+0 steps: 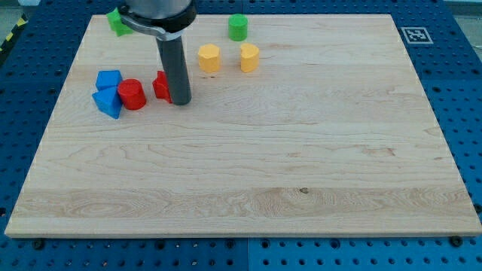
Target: Move the red star into the red circle
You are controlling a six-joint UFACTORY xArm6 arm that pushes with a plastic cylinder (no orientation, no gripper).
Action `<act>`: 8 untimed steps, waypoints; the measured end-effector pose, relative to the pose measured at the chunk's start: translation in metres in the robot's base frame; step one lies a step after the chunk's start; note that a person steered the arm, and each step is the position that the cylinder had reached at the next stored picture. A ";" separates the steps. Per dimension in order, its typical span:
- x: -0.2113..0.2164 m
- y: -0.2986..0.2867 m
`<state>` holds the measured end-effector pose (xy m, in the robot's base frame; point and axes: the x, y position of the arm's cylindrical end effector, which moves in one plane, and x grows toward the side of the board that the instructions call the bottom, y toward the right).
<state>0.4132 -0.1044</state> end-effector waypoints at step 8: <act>-0.045 -0.039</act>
<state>0.3685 -0.1431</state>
